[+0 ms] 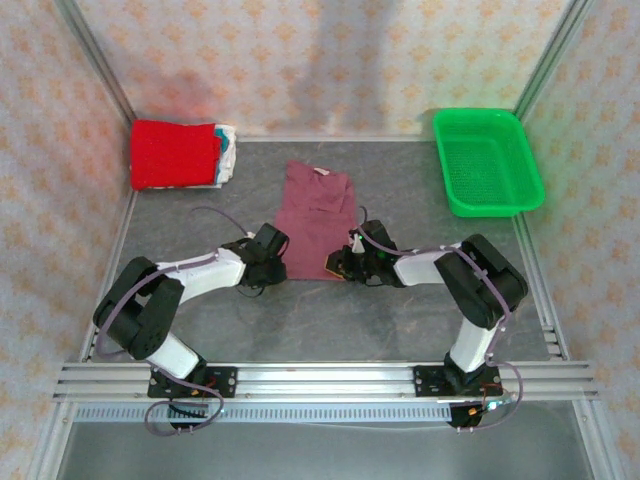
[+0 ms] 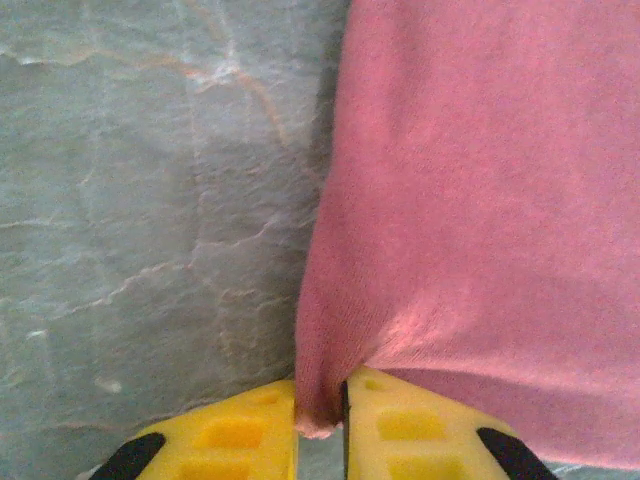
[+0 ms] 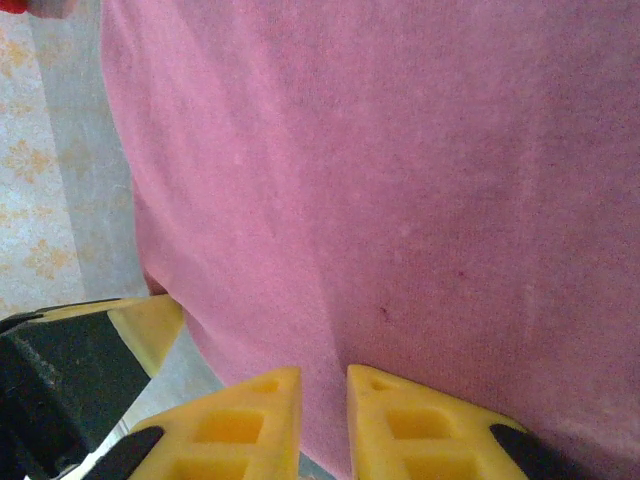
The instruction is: Fold and stack the t-shirts
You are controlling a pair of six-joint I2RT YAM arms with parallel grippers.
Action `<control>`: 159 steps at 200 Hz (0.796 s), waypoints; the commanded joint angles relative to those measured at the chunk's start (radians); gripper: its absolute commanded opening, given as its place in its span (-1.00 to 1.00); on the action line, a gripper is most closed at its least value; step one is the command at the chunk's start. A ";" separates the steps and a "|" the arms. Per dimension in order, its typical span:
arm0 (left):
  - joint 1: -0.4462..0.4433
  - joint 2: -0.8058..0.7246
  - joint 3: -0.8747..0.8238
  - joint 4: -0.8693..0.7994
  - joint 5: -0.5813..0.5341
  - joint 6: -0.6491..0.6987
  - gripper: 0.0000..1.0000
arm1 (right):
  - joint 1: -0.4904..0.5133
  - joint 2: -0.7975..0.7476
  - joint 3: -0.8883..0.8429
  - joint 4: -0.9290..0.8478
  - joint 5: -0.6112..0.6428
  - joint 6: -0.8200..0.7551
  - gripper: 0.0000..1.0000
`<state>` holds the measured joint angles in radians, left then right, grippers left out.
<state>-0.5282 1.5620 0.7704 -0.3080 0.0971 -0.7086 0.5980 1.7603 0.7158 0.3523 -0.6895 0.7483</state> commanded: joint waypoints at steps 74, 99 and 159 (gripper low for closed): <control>-0.005 0.007 0.009 0.093 0.007 0.004 -1.00 | -0.096 -0.249 -0.069 -0.287 0.144 0.026 -0.03; -0.009 -0.010 -0.001 0.098 0.011 0.001 -1.00 | -0.124 -0.271 -0.073 -0.390 0.168 -0.012 -0.01; -0.012 -0.027 -0.013 0.104 0.007 0.003 -1.00 | -0.124 -0.313 -0.141 -0.382 0.185 0.008 0.02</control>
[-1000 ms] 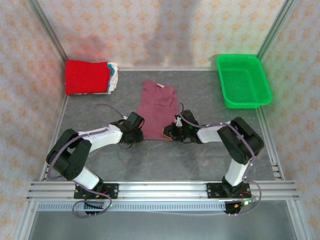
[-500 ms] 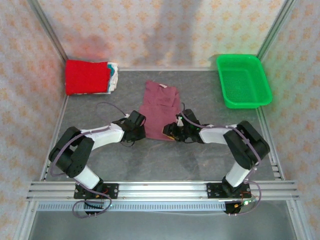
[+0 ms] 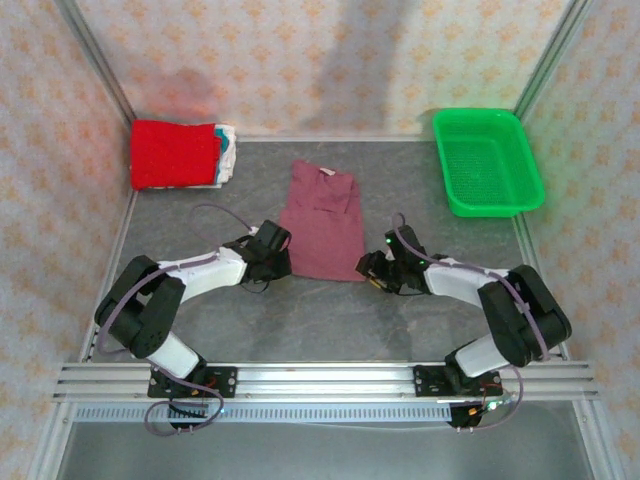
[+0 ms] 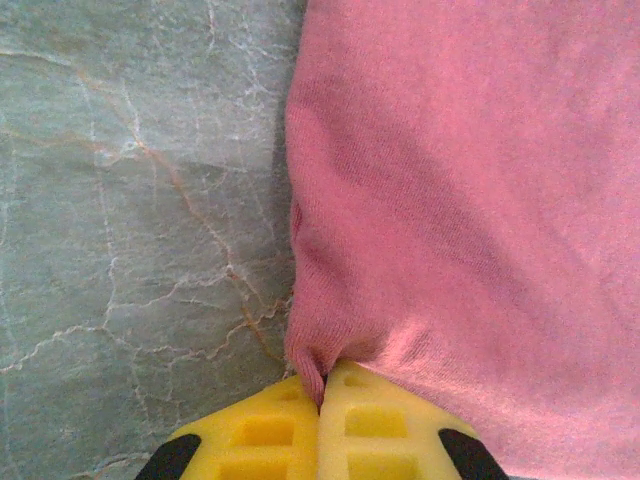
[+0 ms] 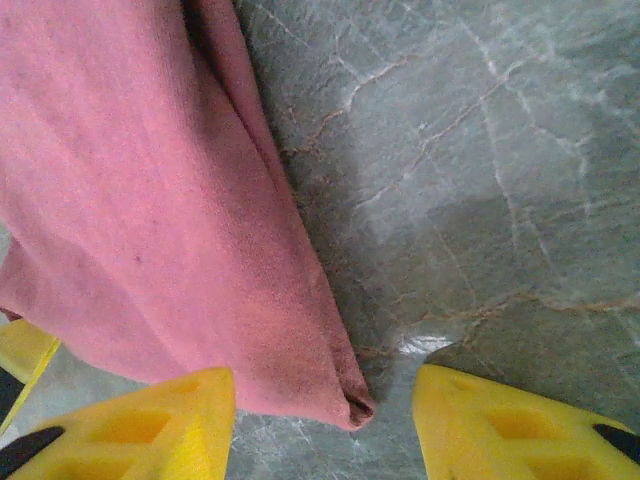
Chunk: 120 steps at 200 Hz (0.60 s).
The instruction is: Fold and stack the t-shirts
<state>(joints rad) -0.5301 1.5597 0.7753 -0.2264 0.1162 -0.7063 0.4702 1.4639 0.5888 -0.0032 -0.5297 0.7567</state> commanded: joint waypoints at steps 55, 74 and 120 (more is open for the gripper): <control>-0.013 -0.032 -0.023 0.029 -0.007 -0.002 -1.00 | 0.024 0.036 0.025 0.052 -0.021 0.017 -0.12; -0.012 -0.039 -0.031 0.027 -0.011 -0.005 -1.00 | 0.045 0.045 0.051 0.042 -0.014 0.020 -0.13; -0.015 -0.040 -0.038 0.039 -0.003 -0.010 -1.00 | 0.065 0.072 0.066 0.050 -0.004 0.035 -0.23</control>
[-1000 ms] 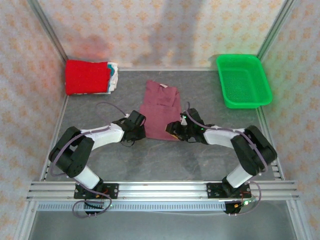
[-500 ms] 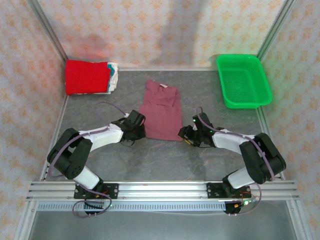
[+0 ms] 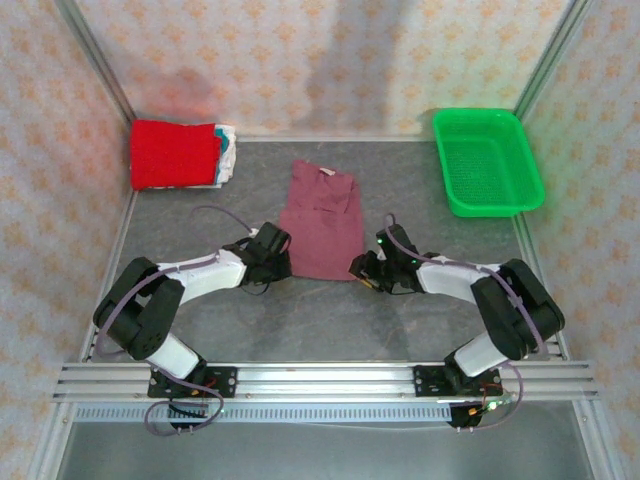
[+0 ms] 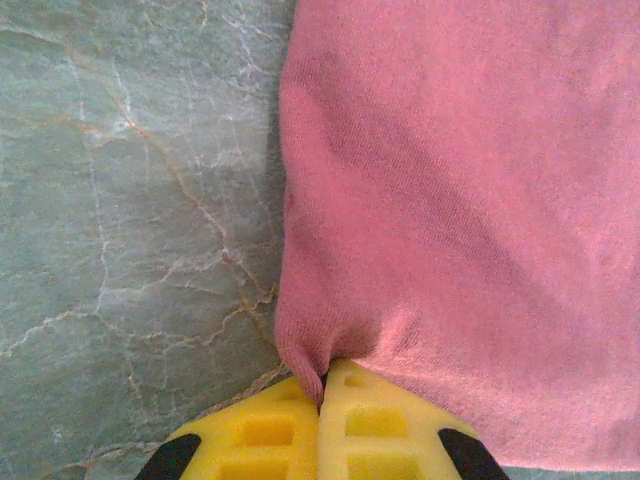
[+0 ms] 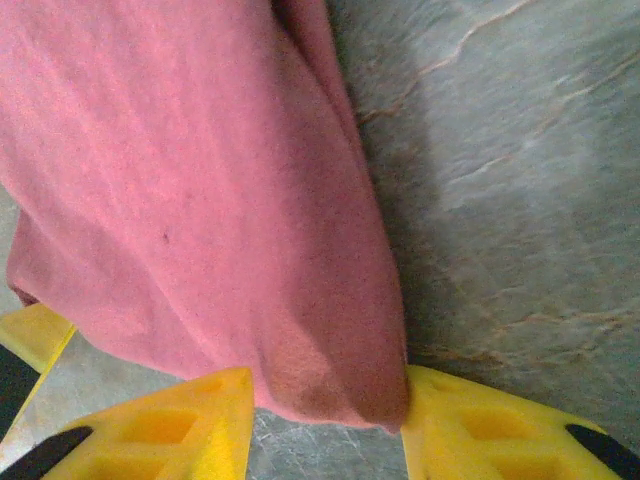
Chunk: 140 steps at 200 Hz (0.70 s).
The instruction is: Fold and stack the t-shirts
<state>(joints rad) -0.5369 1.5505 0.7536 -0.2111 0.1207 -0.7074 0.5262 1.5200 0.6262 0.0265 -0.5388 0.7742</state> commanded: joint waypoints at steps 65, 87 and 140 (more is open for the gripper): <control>-0.007 -0.080 -0.034 0.013 -0.033 -0.007 -1.00 | 0.006 0.019 0.046 -0.002 0.079 -0.007 -0.74; -0.007 -0.104 -0.039 0.009 -0.036 0.000 -1.00 | 0.008 0.010 0.068 -0.028 0.069 -0.034 -0.90; -0.068 -0.214 -0.102 -0.024 -0.071 0.010 -1.00 | 0.033 -0.118 -0.007 -0.072 0.067 -0.076 -1.00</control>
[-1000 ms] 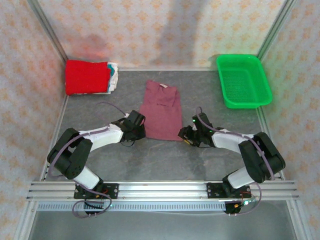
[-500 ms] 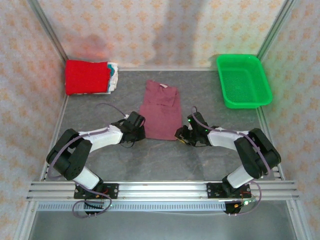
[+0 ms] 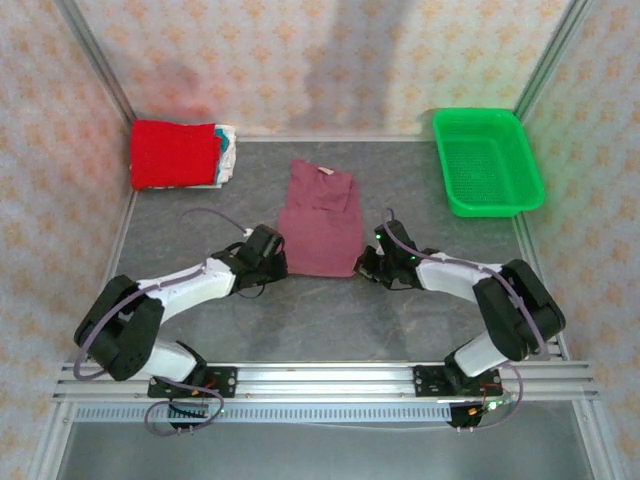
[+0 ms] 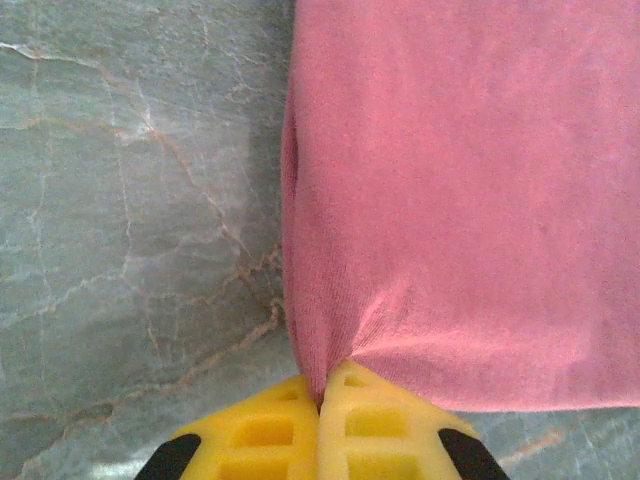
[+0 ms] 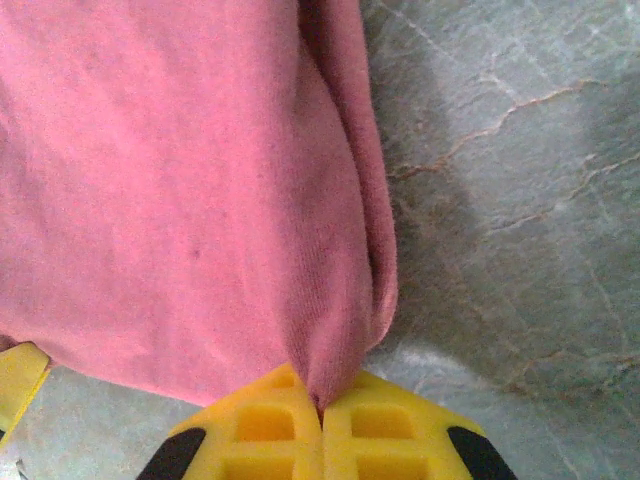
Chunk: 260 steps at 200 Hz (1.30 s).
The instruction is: Fold and stack the t-shirts
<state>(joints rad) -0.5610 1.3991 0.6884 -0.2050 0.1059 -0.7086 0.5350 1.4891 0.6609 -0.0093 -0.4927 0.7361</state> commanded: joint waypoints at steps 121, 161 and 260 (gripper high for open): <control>-0.279 -0.592 -0.066 -0.286 -0.097 0.058 -1.00 | 0.209 -0.583 -0.099 -0.276 0.225 0.051 -1.00; -0.138 -0.464 0.081 -0.239 -0.013 0.129 -1.00 | 0.122 -0.413 0.184 -0.327 0.232 -0.030 -1.00; 0.209 -0.052 0.369 -0.162 0.172 0.271 -1.00 | -0.049 0.080 0.583 -0.319 0.137 -0.106 -1.00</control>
<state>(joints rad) -0.3836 1.2648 0.9916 -0.3969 0.2321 -0.5079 0.5220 1.5078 1.1625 -0.3286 -0.3294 0.6636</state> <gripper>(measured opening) 0.044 0.040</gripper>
